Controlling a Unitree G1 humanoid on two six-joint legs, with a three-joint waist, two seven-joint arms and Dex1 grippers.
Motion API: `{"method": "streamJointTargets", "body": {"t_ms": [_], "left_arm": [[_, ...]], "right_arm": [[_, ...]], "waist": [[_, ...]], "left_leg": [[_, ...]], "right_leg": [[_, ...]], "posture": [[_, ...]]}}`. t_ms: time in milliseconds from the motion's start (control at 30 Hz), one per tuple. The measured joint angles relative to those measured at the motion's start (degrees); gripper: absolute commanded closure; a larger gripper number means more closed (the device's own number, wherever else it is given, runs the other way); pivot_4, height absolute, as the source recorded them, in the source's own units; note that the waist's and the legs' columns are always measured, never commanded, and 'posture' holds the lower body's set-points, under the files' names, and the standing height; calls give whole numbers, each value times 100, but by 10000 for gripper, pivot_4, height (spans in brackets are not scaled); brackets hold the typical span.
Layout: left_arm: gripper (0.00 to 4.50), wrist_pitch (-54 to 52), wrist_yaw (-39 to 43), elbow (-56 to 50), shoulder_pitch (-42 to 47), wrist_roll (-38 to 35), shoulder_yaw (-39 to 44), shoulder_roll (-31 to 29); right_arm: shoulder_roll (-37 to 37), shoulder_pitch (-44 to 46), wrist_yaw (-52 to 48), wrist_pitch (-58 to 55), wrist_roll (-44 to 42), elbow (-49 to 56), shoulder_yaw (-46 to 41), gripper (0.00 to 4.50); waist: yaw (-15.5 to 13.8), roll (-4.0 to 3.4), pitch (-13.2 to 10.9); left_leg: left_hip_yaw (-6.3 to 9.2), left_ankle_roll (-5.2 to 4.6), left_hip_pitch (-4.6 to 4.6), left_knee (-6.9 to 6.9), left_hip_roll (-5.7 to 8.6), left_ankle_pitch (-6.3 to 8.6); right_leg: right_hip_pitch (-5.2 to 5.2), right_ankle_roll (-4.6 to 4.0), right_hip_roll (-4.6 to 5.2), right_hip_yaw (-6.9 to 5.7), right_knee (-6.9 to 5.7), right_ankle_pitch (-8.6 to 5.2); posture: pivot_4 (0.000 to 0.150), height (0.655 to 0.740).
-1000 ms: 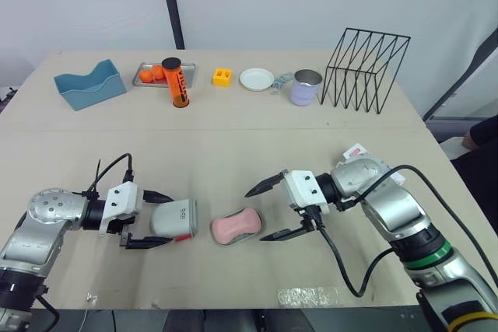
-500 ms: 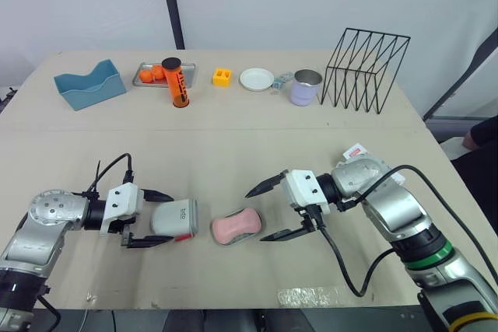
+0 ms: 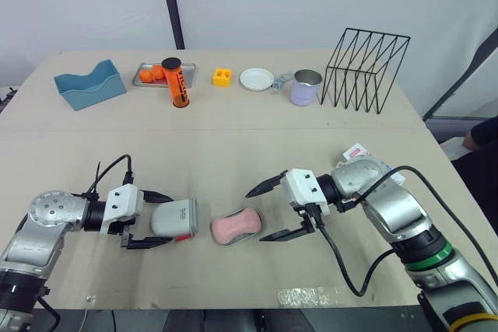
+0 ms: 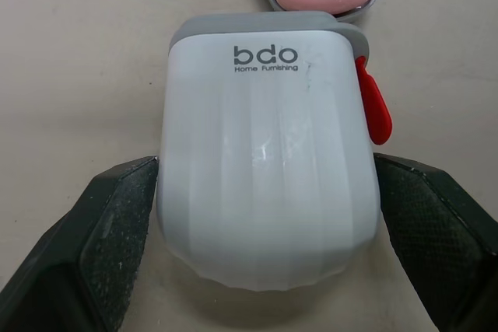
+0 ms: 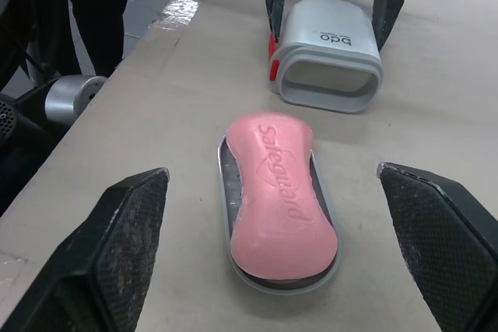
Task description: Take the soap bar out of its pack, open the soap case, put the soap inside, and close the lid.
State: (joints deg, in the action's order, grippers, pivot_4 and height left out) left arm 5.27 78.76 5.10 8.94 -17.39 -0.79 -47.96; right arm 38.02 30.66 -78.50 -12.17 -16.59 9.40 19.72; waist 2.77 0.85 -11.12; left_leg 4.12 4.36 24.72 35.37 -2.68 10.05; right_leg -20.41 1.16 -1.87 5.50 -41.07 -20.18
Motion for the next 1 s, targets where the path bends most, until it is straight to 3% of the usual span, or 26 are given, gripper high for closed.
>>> {"method": "streamJointTargets", "body": {"t_ms": [600,700,1000], "left_arm": [[0,-1,-76,-2,-49,2,-1,0],[7410,-2,-74,-1,-44,2,-1,0],[7410,69,-86,0,5,63,-50,0]], "right_arm": [[-161,-220,410,-890,-529,47,-250,568],[-142,-291,403,-902,-534,58,-250,0],[-120,-331,373,-737,-484,52,-250,0]], "waist": [[0,0,0],[0,0,0],[0,0,0]], "left_leg": [[1,0,0,0,0,0],[0,0,0,0,1,0],[0,0,0,0,0,0]], "right_leg": [[1,0,0,0,0,0],[1,0,0,1,0,0],[1,1,-1,1,0,0]], "posture": [[1500,7400],[1500,7400],[1500,7400]]}}
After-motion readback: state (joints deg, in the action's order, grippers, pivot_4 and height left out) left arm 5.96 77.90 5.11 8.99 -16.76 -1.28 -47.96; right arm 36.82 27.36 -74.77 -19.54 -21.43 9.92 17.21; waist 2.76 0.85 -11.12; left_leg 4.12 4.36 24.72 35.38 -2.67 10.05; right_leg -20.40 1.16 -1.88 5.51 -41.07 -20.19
